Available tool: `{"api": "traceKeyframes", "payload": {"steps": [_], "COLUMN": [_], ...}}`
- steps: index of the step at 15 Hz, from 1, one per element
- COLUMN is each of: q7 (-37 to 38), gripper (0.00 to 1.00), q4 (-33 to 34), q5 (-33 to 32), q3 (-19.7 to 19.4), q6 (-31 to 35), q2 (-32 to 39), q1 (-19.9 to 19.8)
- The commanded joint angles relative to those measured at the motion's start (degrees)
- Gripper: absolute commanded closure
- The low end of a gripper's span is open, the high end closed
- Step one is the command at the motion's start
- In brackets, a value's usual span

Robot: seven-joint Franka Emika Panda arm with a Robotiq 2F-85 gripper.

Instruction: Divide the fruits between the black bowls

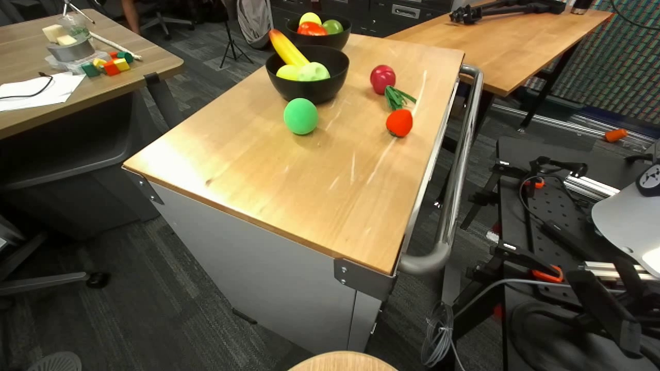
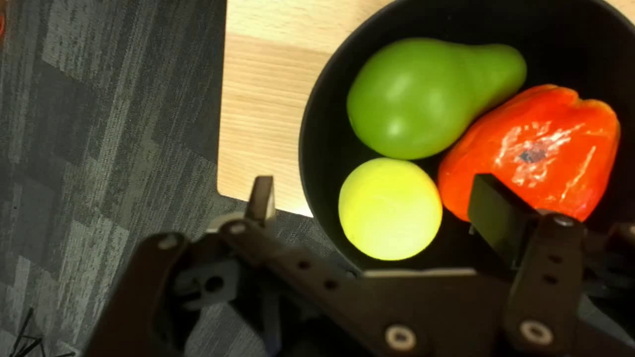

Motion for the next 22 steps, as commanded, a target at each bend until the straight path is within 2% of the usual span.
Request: {"api": "traceKeyframes", "payload": {"steps": [1, 7, 12, 15, 16, 20, 22], "q7": [-4.7, -4.7, -2.8, -3.3, -3.9, -3.9, 1.5], "gripper": [0.0, 0.0, 0.0, 0.0, 0.0, 0.0, 0.0], "q4": [-2.7, -14.2, -29.6, -38.0, -29.4, -30.5, -31.0], "q5": [2.6, 11.5, 20.2, 23.5, 21.7, 21.8, 16.2], "q3": [1.7, 1.9, 1.5, 1.3, 0.7, 0.6, -1.0], "q6": [-2.7, -8.9, -3.1, 5.3, -0.4, 0.2, -0.9], "q2": [-5.4, -14.8, -22.8, -26.7, -21.0, -21.1, -20.1], "q1": [-2.0, -6.7, -9.8, -9.3, -9.6, -9.5, -7.0]}}
